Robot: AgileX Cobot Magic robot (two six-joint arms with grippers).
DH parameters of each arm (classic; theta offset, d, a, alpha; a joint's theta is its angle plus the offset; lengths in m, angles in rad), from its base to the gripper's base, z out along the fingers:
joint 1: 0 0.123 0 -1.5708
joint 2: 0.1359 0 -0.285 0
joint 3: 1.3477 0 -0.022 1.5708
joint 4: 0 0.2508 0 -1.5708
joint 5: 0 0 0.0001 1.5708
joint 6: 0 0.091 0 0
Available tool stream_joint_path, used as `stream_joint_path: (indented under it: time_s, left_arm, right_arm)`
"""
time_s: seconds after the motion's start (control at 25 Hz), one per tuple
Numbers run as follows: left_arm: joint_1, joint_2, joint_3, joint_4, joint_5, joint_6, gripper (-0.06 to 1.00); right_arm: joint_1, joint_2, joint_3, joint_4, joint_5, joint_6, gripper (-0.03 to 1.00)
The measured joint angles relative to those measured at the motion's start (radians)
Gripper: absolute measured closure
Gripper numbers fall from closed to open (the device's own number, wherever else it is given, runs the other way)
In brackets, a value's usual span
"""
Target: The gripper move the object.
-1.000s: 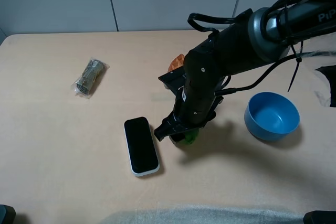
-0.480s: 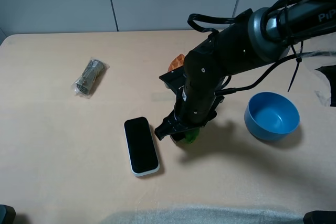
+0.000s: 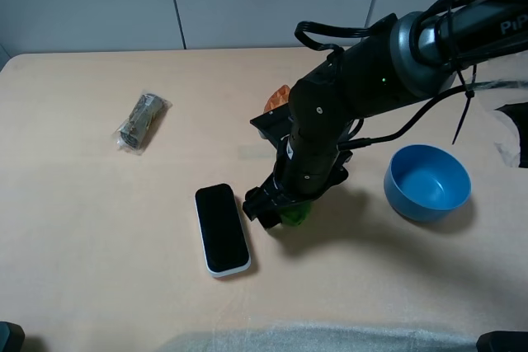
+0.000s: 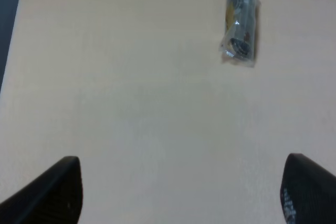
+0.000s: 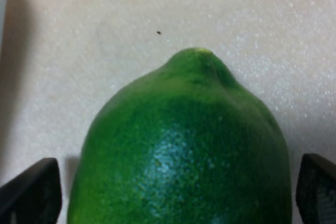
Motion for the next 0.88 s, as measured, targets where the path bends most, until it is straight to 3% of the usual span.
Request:
stream_joint_path:
  time_s: [0.4, 0.68, 0.88]
  left_arm:
    - [0.0, 0.0, 0.0, 0.0, 0.0, 0.0, 0.11]
    - [0.0, 0.0, 0.0, 0.0, 0.0, 0.0, 0.11]
    - [0.0, 0.0, 0.0, 0.0, 0.0, 0.0, 0.11]
  right_arm:
    - [0.0, -0.032, -0.005, 0.003, 0.05, 0.0, 0.28]
    - [0.0, -0.101, -0.096, 0.004, 0.195, 0.0, 0.28]
    - [0.0, -0.154, -0.187, -0.007, 0.351, 0.0, 0.28]
